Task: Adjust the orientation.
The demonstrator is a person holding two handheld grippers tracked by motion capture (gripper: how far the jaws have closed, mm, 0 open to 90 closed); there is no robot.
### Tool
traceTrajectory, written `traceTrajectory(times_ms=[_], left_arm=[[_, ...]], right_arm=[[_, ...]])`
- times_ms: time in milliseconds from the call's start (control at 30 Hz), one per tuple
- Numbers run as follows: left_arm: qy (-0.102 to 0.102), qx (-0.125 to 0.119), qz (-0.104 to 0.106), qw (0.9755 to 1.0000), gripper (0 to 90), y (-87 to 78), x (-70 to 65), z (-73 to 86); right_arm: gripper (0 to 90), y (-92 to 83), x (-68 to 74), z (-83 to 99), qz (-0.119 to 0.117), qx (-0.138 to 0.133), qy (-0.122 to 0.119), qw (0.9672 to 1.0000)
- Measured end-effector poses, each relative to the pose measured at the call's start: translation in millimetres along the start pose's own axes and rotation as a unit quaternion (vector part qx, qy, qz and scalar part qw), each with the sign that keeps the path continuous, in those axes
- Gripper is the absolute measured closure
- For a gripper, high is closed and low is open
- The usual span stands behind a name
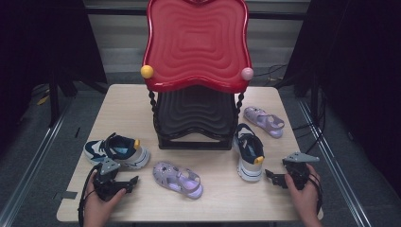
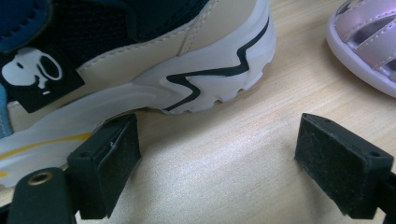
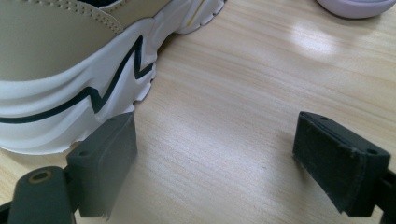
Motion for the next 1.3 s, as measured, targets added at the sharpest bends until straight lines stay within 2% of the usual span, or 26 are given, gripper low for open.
traceTrajectory(times_ms=[533,600,667,733,833,867,900,967,1100,1133,1167,1267,1300], left_arm=[[0.004,0.001,0.002,1.0000,14.0,-1.0,-3.7,0.5],[0.006,0.003,0.007,1.0000,16.3,-2.2,-7.2,0.3],[0.018,0.012,0.014,0.9997,19.4,-4.7,-14.0,-0.1],[0.016,0.015,0.013,0.9997,22.5,-5.8,-16.3,-0.4],[0.020,0.022,0.024,0.9993,23.8,-8.9,-22.9,-2.8],[0.032,0.027,0.035,0.9985,26.8,-13.1,-28.0,-5.4],[0.032,0.027,0.035,0.9985,27.3,-13.1,-28.0,-5.4],[0.047,0.029,0.053,0.9971,29.2,-16.8,-37.1,-8.7],[0.053,0.033,0.066,0.9959,33.9,-17.0,-44.6,-10.9],[0.050,0.035,0.080,0.9949,35.6,-16.4,-51.2,-12.1],[0.050,0.035,0.080,0.9949,37.0,-16.4,-51.2,-12.1],[0.059,0.037,0.090,0.9935,40.4,-16.1,-59.5,-14.4],[0.068,0.040,0.097,0.9922,42.9,-16.0,-63.5,-15.8]], right_arm=[[13.3,0.0,0.0,0.0,0.000,0.000,0.000,1.0000],[13.3,0.0,0.0,0.0,0.000,0.000,0.000,1.0000],[13.3,0.0,0.0,0.0,0.000,0.000,0.000,1.0000],[13.3,0.0,0.1,-0.1,-0.001,0.000,0.001,1.0000],[13.3,0.0,0.0,0.0,-0.001,0.000,0.000,1.0000],[13.3,-0.1,0.1,0.0,-0.001,0.000,0.000,1.0000],[13.3,-0.1,0.1,0.0,-0.001,0.000,0.000,1.0000],[13.3,0.0,-0.1,-0.1,0.000,-0.001,0.000,1.0000],[13.3,-0.1,0.2,-0.1,-0.001,0.000,0.001,1.0000],[13.3,-0.1,0.2,-0.1,-0.001,0.000,0.001,1.0000],[13.3,-0.1,0.2,-0.1,-0.001,0.000,0.001,1.0000],[13.3,0.0,0.0,0.0,-0.001,0.000,0.000,1.0000],[13.3,0.0,0.0,0.0,-0.001,0.000,0.000,1.0000]])
Point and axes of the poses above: each handheld gripper's, and its own axes: y roughly forward along the jaws, z roughly out of its underside, x roughly to its left, the point moved 4 cm from there along y, roughly forward along the jaws, and after that the axes turned 4 degrees about x, right-handed, at the moved point
